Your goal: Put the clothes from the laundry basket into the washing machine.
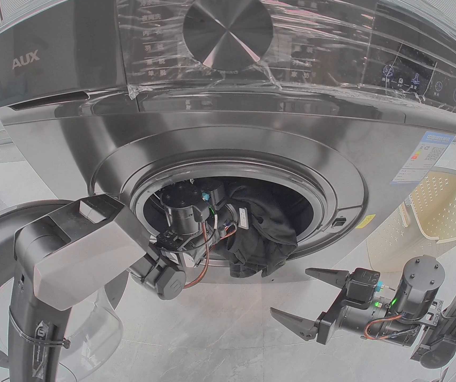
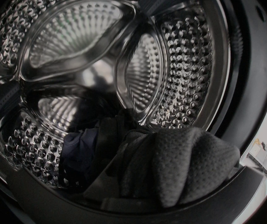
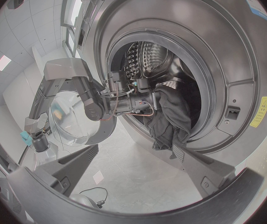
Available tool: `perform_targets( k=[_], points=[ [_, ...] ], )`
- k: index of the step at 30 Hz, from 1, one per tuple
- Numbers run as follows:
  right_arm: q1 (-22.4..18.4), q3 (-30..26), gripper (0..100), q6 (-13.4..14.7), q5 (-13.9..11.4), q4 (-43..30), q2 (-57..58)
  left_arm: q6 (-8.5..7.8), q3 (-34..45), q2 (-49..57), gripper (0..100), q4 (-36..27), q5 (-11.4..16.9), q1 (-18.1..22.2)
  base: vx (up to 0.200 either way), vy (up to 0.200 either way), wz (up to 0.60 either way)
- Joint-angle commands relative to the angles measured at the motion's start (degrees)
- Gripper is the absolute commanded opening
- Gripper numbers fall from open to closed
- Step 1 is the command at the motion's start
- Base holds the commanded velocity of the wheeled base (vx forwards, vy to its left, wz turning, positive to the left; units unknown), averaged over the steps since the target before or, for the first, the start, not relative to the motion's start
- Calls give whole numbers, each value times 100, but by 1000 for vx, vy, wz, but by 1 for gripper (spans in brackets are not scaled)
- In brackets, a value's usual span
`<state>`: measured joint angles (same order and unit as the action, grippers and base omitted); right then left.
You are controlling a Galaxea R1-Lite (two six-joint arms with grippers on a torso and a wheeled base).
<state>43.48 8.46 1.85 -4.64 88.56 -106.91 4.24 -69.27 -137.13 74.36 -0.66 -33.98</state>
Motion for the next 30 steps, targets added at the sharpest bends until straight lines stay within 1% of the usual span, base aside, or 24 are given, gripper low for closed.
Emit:
perform_targets(
  k=[1, 3, 5, 9, 10, 11, 14, 17, 20, 21, 23, 25, 27, 29, 30],
  points=[
    [2, -2, 100, 8, -1, 3, -23, 6, -992, -349, 0, -932, -13, 154, 0, 0, 0],
    [-24, -11, 100, 8, -10, 3, -32, 15, -1291, -402, 0, -1231, -13, 198, 0, 0, 0],
    [-15, -11, 100, 8, -1, 3, -49, 15, -1774, -525, 0, -1574, -57, 277, 0, 0, 0],
    [-33, 7, 100, -1, -10, 3, -49, 15, -2442, -727, 0, -1820, -286, 383, 0, 0, 0],
    [-42, 7, 100, -1, -10, 3, -49, 15, -2504, -745, 0, -1855, -321, 392, 0, 0, 0],
    [-59, 7, 100, -1, -10, 3, -49, 15, -2697, -789, 0, -1917, -435, 418, 0, 0, 0],
    [-77, 7, 100, -1, -10, 3, -49, 33, -2882, -806, 0, -2031, -505, 427, 0, 0, 0],
    [-77, 15, 100, -1, -10, 3, -49, 147, -2882, -806, 0, -2049, -523, 427, 0, 0, 0],
    [-77, 33, 100, -1, -10, 3, -49, 182, -2847, -789, 0, -2101, -567, 427, 0, 0, 0],
    [-77, 33, 100, -1, -10, 3, -49, 200, -2820, -771, 100, -2119, -585, 427, 0, 0, 0],
    [-86, 42, 100, -1, -10, 3, -49, 314, -2697, -727, 100, -2207, -593, 400, 0, 0, 0],
    [-86, 42, 100, -1, -1, 3, -49, 411, -2390, -543, 100, -2347, -567, 348, 0, 0, 0],
    [-86, 59, 100, -1, -1, 3, -49, 393, -2091, -358, 100, -2567, -479, 286, 0, 0, 0],
    [-86, 77, 100, -1, 7, 3, -49, 393, -2012, -314, 100, -2655, -435, 251, 0, 0, 0],
    [-86, 121, 100, -1, 7, 3, -49, 402, -1898, -297, 100, -2734, -330, 198, 0, 0, 0]
  ],
)
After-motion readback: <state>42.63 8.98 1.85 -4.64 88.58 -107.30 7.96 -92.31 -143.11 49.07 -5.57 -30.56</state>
